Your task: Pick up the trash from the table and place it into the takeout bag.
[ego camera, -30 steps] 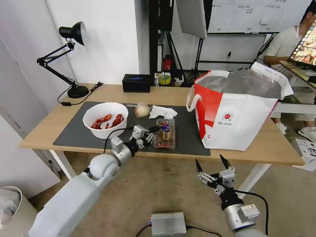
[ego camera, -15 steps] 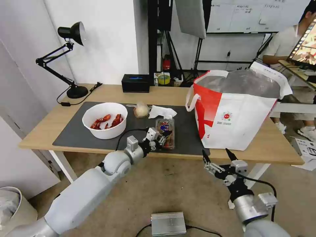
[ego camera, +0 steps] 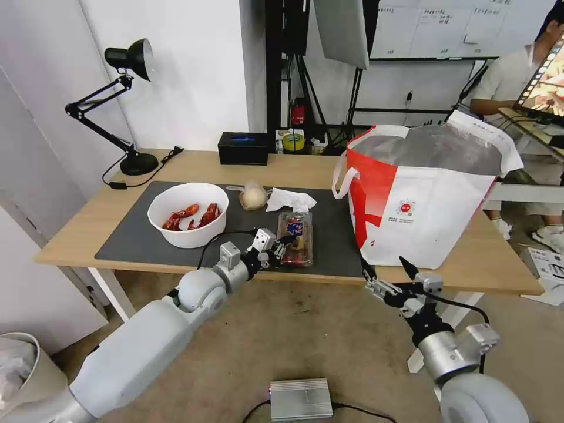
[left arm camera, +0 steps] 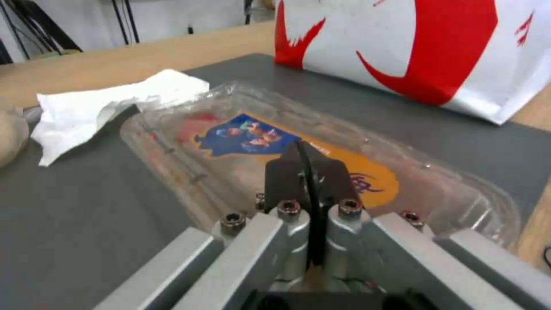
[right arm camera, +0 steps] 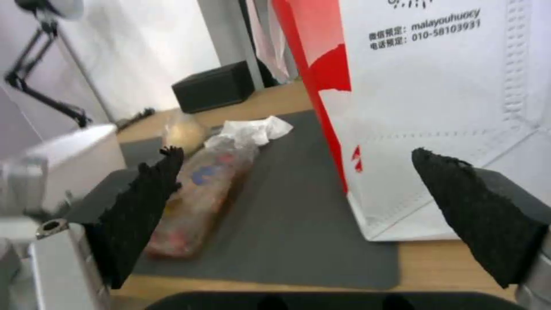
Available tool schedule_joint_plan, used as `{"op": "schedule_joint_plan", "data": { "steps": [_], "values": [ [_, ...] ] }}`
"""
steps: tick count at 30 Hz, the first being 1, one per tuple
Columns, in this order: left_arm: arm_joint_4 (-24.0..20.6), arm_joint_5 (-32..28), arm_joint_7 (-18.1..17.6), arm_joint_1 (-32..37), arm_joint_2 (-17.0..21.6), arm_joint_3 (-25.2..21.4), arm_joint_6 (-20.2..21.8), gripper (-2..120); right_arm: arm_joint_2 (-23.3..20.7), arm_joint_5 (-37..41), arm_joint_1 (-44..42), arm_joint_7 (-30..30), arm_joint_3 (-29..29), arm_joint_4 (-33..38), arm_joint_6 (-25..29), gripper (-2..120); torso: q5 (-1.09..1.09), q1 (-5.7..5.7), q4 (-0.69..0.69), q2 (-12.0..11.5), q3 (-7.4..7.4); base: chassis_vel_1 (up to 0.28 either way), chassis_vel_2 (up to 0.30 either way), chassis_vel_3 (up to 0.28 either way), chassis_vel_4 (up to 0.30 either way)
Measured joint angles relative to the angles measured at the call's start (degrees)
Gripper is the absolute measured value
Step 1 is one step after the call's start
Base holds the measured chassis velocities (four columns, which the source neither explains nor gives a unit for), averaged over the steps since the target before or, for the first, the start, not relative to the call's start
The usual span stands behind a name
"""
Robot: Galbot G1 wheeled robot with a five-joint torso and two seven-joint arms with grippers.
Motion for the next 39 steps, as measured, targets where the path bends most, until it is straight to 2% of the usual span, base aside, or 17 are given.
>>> {"op": "schedule_joint_plan", "data": {
  "steps": [2,4,6,9,13,18,26,29,36,39],
  "values": [
    [-0.05,0.03,0.0,0.13,0.04,0.0,0.0,0,-0.24,1.63,0.49,0.6,-0.13,0.05,-0.5,100,0.0,0.0,0.0,0.0,0.0,0.0,0.0,0.0,0.0],
    [-0.39,0.09,-0.05,0.62,0.2,-0.3,0.0,0,-1.15,7.52,2.56,3.11,-0.8,0.12,-2.21,100,0.0,0.0,0.0,0.0,0.0,0.0,0.0,0.0,0.0],
    [-0.5,0.09,-0.09,0.73,0.27,-0.34,0.0,0,-1.34,8.82,3.07,3.81,-0.93,0.16,-2.65,100,0.0,0.0,0.0,0.0,0.0,0.0,0.0,0.0,0.0],
    [-0.89,0.1,-0.55,0.95,0.47,-0.37,0.03,0,-2.26,16.66,6.68,7.88,-1.62,0.21,-5.39,100,0.0,0.0,0.0,0.0,0.0,0.0,0.0,0.0,0.0],
    [-1.15,-0.05,-1.21,0.94,0.46,-0.37,0.05,0,-3.01,21.52,10.19,10.52,-2.28,-0.59,-7.68,100,0.0,0.0,0.0,0.0,0.0,0.0,0.0,0.0,0.0],
    [-1.21,-0.26,-1.43,0.89,0.46,-0.39,0.1,0,-3.65,24.26,12.94,12.02,-3.13,-1.87,-9.54,100,0.0,0.0,0.0,0.0,0.0,0.0,0.0,0.0,0.0],
    [-1.6,-0.45,-1.81,1.13,0.74,-0.61,0.16,0,-3.75,30.62,19.15,15.12,-5.17,-5.42,-15.82,100,0.0,0.0,0.0,0.0,0.01,0.0,0.0,0.0,0.0],
    [-1.9,-0.49,-1.99,1.49,0.94,-0.76,0.18,0,-2.85,33.04,23.15,16.54,-5.73,-7.2,-21.06,100,-0.01,0.0,0.0,0.01,0.01,0.0,0.0,0.0,0.0],
    [-1.89,-0.76,-2.38,1.54,0.75,-0.91,0.18,0,-1.2,35.45,28.04,19.28,-7.99,-10.36,-25.12,100,-0.01,0.0,0.0,0.01,0.0,0.0,0.0,0.0,0.0],
    [-1.49,-0.81,-2.43,1.56,0.38,-0.99,0.18,0,0.42,35.67,31.92,20.0,-10.46,-14.38,-26.27,100,0.0,0.0,0.0,0.01,0.0,0.0,0.0,0.0,0.0]
  ]
}}
